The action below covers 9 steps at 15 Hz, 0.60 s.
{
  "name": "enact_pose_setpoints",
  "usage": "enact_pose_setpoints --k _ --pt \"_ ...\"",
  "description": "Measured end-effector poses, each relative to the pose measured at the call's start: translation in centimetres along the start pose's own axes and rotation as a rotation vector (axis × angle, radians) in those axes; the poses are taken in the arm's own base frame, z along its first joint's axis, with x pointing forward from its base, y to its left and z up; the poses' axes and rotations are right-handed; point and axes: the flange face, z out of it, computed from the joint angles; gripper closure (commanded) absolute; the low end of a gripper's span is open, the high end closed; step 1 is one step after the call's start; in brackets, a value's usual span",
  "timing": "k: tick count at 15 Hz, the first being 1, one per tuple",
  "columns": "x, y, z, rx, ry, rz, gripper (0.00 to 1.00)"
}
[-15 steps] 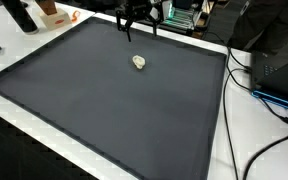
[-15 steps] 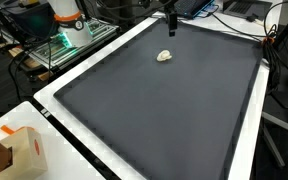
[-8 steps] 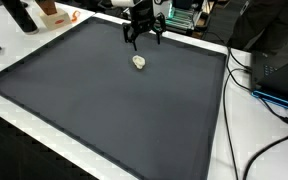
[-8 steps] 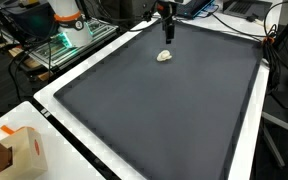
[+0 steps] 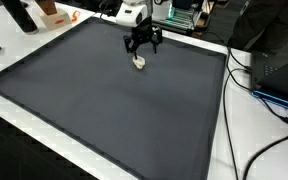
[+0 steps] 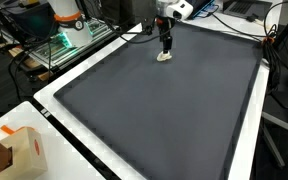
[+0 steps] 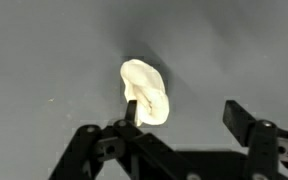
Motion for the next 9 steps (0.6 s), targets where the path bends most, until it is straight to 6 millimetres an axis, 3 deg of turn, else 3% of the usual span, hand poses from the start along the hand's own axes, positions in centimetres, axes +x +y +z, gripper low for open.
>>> enact_pose_setpoints --k 1,3,9 --pt "0.0 0.1 0.3 -0.007 0.0 -0.002 0.39" --pt "0.1 0.3 0.8 -0.025 0.001 -0.006 0.43" --pt "0.3 1.2 1.5 -0.093 0.009 -0.003 0.88"
